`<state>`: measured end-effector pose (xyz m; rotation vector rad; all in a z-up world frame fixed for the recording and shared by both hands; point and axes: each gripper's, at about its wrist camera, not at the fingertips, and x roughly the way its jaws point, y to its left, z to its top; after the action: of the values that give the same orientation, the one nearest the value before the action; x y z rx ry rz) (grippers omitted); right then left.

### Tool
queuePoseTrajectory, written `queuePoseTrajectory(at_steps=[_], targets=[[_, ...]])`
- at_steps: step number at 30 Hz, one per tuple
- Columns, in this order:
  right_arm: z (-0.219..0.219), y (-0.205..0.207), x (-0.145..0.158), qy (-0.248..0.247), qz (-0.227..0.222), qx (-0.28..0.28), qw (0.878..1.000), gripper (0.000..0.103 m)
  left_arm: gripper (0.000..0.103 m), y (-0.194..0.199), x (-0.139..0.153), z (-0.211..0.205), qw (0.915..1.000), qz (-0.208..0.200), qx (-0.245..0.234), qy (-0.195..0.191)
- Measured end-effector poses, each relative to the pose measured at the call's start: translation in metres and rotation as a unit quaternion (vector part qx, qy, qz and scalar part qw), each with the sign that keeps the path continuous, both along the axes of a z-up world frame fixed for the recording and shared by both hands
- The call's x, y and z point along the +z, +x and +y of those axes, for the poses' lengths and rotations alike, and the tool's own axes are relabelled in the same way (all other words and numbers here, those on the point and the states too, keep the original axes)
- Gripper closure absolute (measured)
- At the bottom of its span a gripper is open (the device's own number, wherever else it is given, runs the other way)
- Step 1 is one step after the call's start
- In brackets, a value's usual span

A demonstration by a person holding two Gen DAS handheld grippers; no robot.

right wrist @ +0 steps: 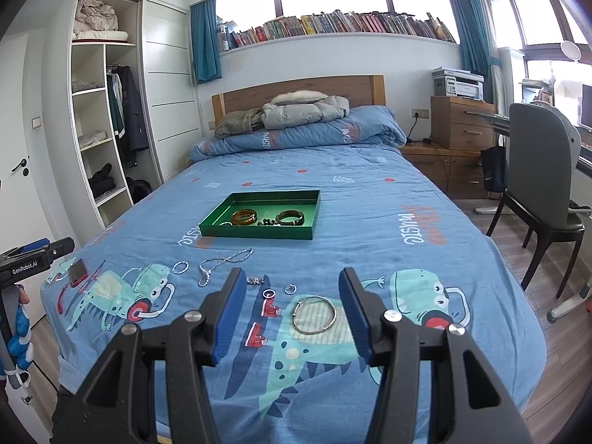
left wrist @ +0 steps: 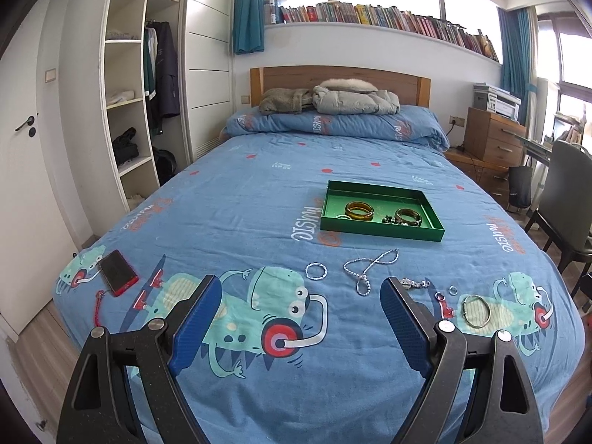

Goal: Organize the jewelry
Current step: 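Grasp silver cuff bangle with right tool while left tool grips small silver ring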

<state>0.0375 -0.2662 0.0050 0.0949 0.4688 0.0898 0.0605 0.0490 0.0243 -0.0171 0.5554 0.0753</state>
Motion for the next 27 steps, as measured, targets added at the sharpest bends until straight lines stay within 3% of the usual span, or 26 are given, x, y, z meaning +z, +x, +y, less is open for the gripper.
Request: queuePoseTrajectory(at_steps=[6, 13, 20, 24, 27], targets=[[-0.029, 0.014, -0.021, 0.027, 0.018, -0.02, 0.999, 0.053, 0.016, 0.015, -0.014, -0.009, 0.9994, 0.03, -0.018, -0.008], [-0.043, 0.039, -0.054, 0.037, 0.054, -0.016, 0.998, 0.054, 0.022, 0.045, -0.049, -0.051, 0.9935, 0.071, -0.088, -0.016], [-0.054, 0.075, -0.093, 0.04, 0.108, -0.009, 0.993, 0.07, 0.028, 0.09, -0.091, -0.101, 0.9797, 0.119, -0.159, -0.027], [-0.053, 0.101, -0.117, 0.046, 0.142, 0.004, 0.989, 0.075, 0.038, 0.118, -0.118, -0.132, 0.9661, 0.157, -0.202, -0.03], [-0.052, 0.122, -0.133, 0.051, 0.165, 0.012, 0.985, 0.076, 0.038, 0.139, -0.137, -0.151, 0.957, 0.182, -0.224, -0.034]])
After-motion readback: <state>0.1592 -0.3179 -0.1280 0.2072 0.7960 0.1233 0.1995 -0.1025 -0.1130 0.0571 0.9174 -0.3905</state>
